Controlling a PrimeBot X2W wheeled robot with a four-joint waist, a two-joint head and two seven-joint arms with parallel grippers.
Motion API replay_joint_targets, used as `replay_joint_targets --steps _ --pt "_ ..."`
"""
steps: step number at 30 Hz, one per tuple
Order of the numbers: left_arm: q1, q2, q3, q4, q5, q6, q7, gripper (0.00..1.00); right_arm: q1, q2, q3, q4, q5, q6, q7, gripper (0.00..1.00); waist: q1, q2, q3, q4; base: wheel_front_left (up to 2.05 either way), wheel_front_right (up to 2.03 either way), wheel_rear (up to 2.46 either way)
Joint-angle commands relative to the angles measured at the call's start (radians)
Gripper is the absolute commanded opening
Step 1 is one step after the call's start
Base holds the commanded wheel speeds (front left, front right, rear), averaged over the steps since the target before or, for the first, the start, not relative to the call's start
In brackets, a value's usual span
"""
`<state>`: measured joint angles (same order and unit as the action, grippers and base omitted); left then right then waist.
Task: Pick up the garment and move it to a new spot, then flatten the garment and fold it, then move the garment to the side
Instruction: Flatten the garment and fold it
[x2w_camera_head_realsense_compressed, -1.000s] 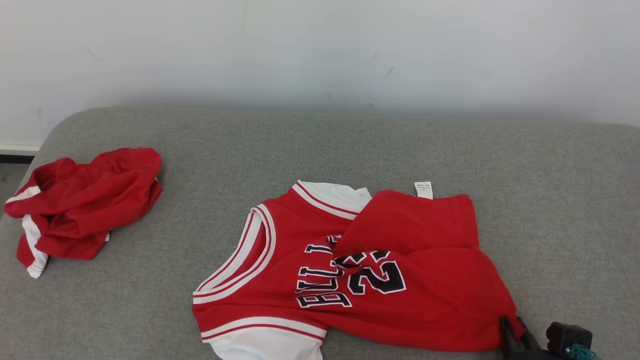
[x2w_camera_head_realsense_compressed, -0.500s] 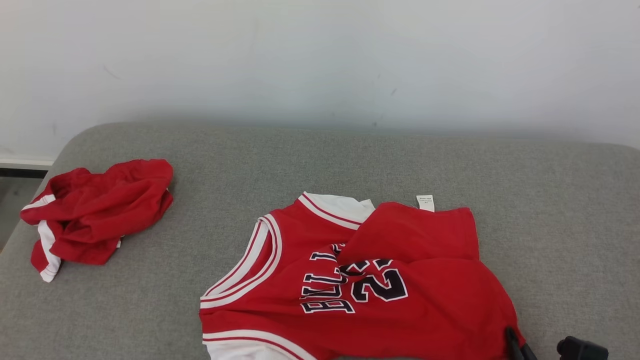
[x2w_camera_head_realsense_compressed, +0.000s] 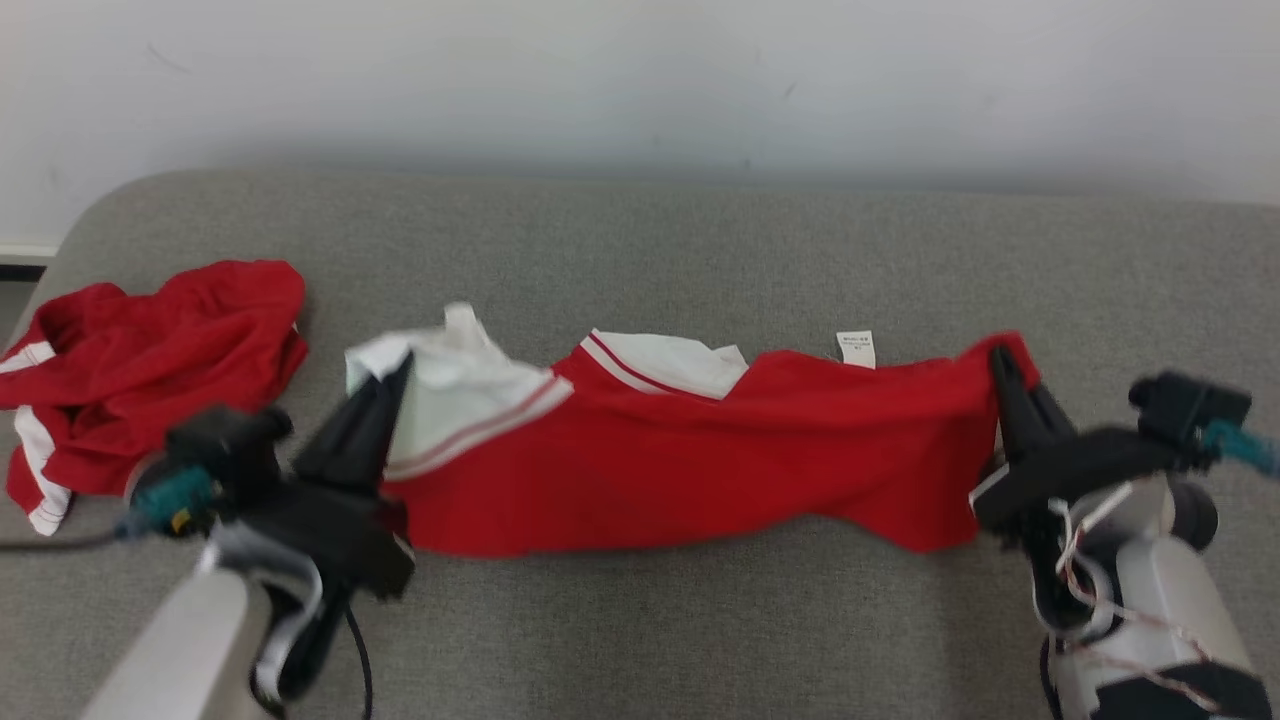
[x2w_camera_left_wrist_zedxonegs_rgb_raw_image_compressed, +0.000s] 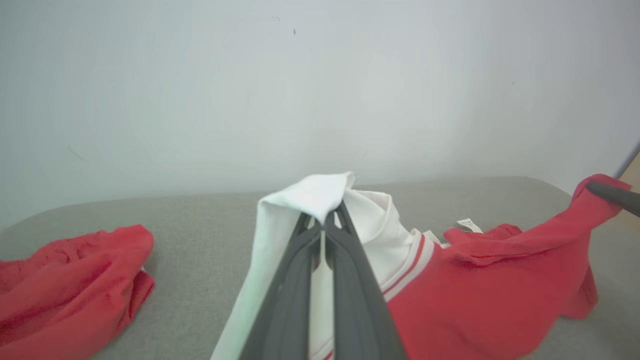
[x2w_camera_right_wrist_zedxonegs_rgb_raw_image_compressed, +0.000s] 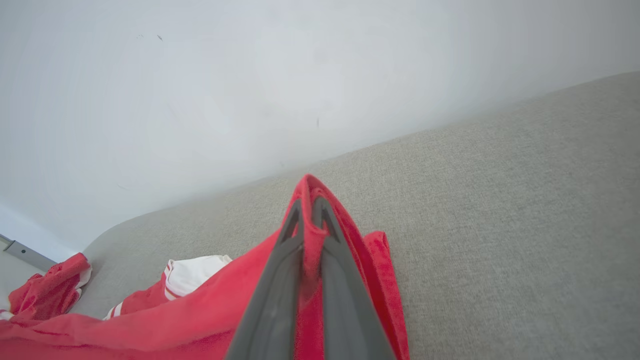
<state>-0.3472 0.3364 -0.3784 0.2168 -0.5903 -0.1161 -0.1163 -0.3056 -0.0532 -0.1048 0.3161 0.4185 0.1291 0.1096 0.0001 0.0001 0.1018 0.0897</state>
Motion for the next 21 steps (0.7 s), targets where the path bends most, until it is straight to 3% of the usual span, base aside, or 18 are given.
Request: replay_joint_targets --steps 1,5,6,7,10,21 --pt "-0.105 0.026 0.0 0.006 -0.003 -0.007 0.029 0.0 -0.096 -0.014 0.01 0.014 -0.012 0.003 0.022 0.0 -0.0001 -0.0001 0.092 -0.022 0.0 0.0 0.0" --pt "-0.351 0.076 -0.001 0.056 -0.064 -0.014 0.091 0.0 -0.336 -0.023 0.025 0.086 -0.014 0.003 0.064 0.0 -0.0001 -0.0001 0.185 -0.041 0.0 0.0 0.0" --pt "-0.481 0.096 -0.009 0.087 -0.102 -0.014 0.117 0.0 -0.468 -0.021 0.017 0.148 -0.002 0.003 0.083 0.0 -0.0001 -0.0001 0.239 -0.051 0.0 0.0 0.0" --pt "-0.481 0.096 -0.009 0.087 -0.102 -0.014 0.117 0.0 -0.468 -0.021 0.017 0.148 -0.002 0.003 0.083 0.0 -0.0001 -0.0001 0.239 -0.051 0.0 0.0 0.0" --pt "-0.727 0.121 -0.028 0.178 -0.16 -0.014 0.16 0.0 -0.727 -0.014 -0.01 0.288 0.003 0.003 0.102 0.0 -0.0001 -0.0001 0.333 -0.064 0.0 0.0 0.0" --pt "-1.239 0.179 -0.113 0.381 -0.175 -0.014 0.2 0.0 -1.267 0.0 -0.152 0.613 -0.097 0.003 -0.024 0.0 -0.0001 -0.0001 0.448 -0.122 0.0 0.0 0.0"
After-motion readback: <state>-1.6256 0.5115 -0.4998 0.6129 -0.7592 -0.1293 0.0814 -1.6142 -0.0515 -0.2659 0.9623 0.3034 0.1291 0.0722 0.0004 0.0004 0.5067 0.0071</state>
